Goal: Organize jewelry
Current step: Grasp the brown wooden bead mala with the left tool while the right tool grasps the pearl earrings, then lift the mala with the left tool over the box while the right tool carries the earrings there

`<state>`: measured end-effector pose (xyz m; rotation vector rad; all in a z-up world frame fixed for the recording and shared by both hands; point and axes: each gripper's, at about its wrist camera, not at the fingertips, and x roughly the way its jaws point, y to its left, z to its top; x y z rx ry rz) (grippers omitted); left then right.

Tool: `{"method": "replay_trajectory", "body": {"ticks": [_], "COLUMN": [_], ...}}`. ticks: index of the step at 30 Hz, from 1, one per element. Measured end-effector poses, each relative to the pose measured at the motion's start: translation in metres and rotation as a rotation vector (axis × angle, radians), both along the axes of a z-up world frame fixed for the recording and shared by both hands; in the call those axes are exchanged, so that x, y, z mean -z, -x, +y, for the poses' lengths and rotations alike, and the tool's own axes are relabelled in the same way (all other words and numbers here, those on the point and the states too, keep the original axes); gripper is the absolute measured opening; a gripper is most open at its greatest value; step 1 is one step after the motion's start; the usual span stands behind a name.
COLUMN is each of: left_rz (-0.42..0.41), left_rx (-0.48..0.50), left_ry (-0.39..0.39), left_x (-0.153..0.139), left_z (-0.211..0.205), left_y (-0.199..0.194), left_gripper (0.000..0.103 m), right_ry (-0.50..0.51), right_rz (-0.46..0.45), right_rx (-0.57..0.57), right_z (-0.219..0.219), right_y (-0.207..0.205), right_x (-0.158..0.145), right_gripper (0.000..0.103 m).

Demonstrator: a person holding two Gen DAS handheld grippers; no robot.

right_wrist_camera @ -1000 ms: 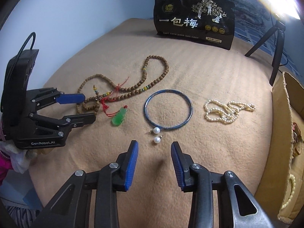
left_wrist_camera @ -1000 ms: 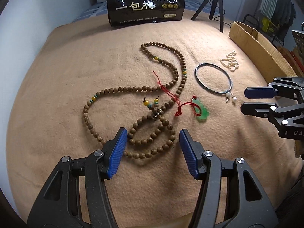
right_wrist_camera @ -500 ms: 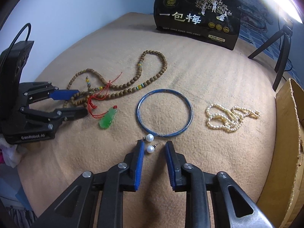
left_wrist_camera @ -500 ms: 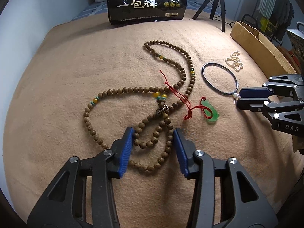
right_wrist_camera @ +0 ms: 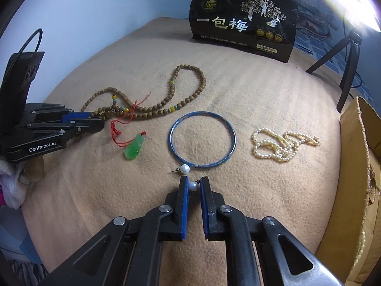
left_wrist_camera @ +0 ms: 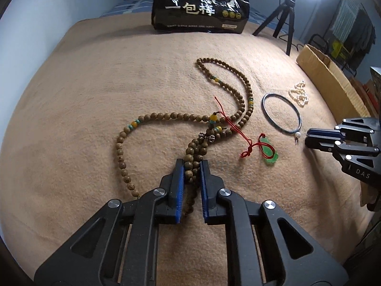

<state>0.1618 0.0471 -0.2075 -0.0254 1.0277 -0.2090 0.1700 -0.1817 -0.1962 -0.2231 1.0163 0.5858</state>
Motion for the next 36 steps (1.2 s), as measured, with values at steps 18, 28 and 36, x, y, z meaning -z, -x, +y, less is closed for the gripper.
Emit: {"method": "replay_trajectory", "body": {"ticks": [18, 28, 36], "left_rz": [-0.111, -0.219, -0.299], "left_rx": [-0.139, -0.137, -0.108], "left_ry": [0.128, 0.147, 0.163], "left_x": [-0.071, -0.133, -0.182], "left_z": [0.045, 0.049, 0.035], "left_y": [0.03, 0.041, 0.043], "left_gripper": [0.011, 0.01, 0.01], "right_ry": [-0.043, -0.066, -0.076], "right_rz": [-0.088, -0.151, -0.189], "right_rx": [0.068, 0.117, 0.151], "right_z": [-0.033, -0.058, -0.077], "right_y": [0.023, 0.041, 0.055], "right_x": [-0.06, -0.1, -0.125], "right_gripper": [0.007, 0.007, 0.007]}}
